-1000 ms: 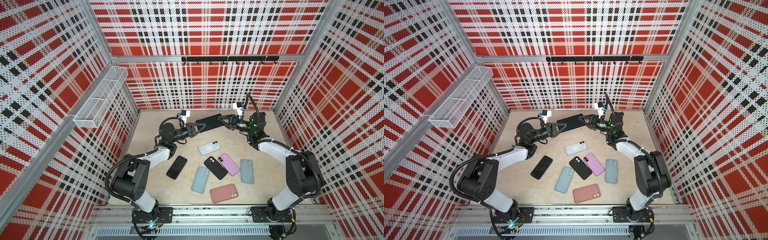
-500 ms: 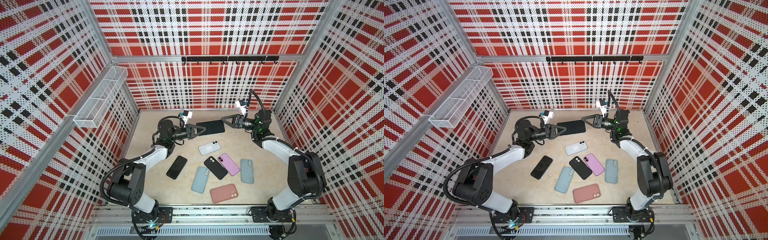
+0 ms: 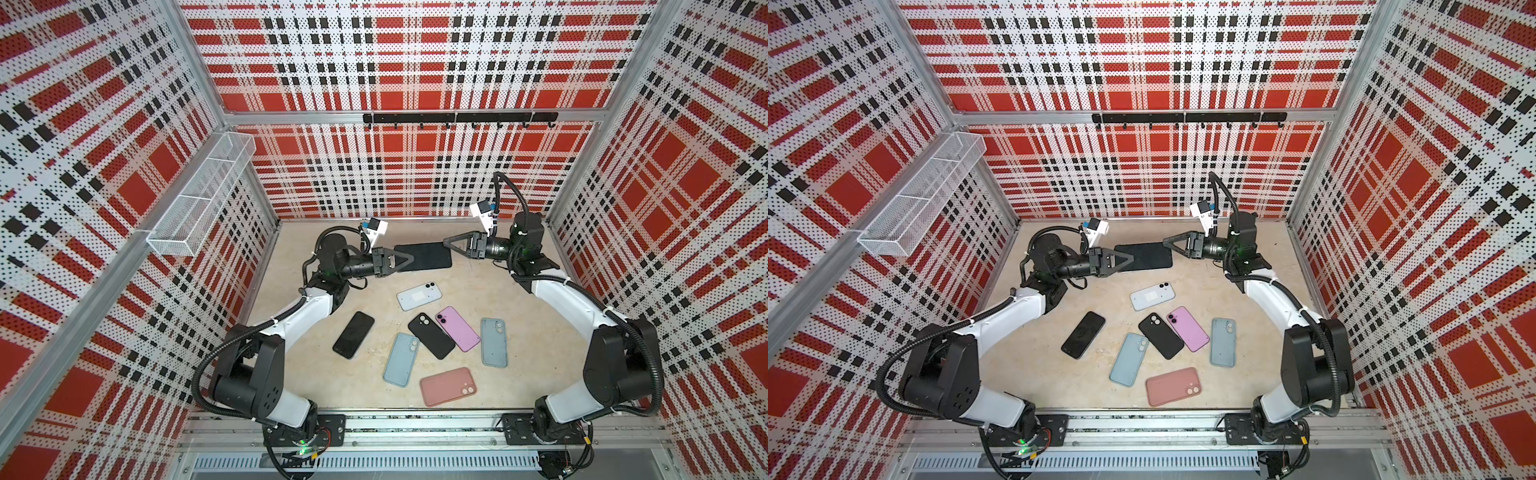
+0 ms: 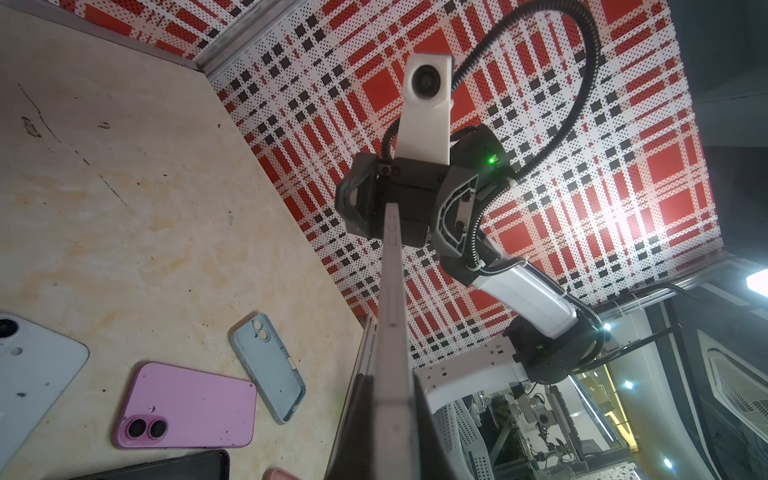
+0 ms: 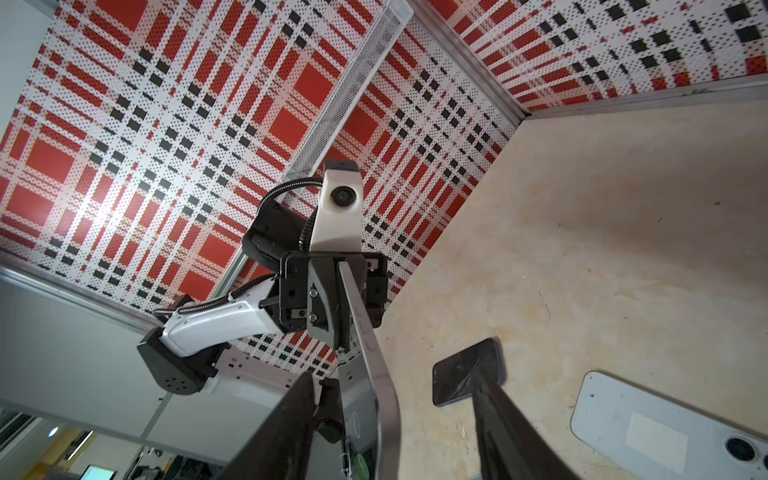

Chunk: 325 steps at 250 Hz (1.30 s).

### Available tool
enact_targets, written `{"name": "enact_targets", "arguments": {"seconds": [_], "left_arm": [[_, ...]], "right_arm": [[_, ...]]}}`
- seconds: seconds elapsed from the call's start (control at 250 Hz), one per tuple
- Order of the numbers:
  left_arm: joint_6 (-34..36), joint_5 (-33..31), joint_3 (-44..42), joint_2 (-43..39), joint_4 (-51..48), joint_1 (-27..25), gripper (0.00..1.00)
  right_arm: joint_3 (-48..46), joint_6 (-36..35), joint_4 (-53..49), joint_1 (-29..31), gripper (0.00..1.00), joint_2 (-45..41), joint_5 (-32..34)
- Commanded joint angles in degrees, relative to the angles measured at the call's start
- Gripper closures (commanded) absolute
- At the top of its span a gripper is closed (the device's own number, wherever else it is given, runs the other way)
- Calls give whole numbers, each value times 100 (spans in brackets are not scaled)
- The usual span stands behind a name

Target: Put the phone into the phone case

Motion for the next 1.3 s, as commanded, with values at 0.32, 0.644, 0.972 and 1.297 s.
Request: {"name": "enact_targets", "arguments": {"seconds": [0.32, 0.644, 0.972, 1.297], "left_arm": [[370, 175, 338, -39, -270, -74, 100], [422, 166, 333, -17, -360, -74, 100], [369, 81, 358, 1, -391, -58, 91], [448, -239, 137, -159, -457, 139, 42]], "right_arm": [[-30, 442, 796, 308, 62, 144, -548], [-88, 391, 783, 367, 86, 129, -522], [-187, 300, 743, 374, 100, 34, -397], [-340, 441, 688, -24, 100, -334, 411]]}}
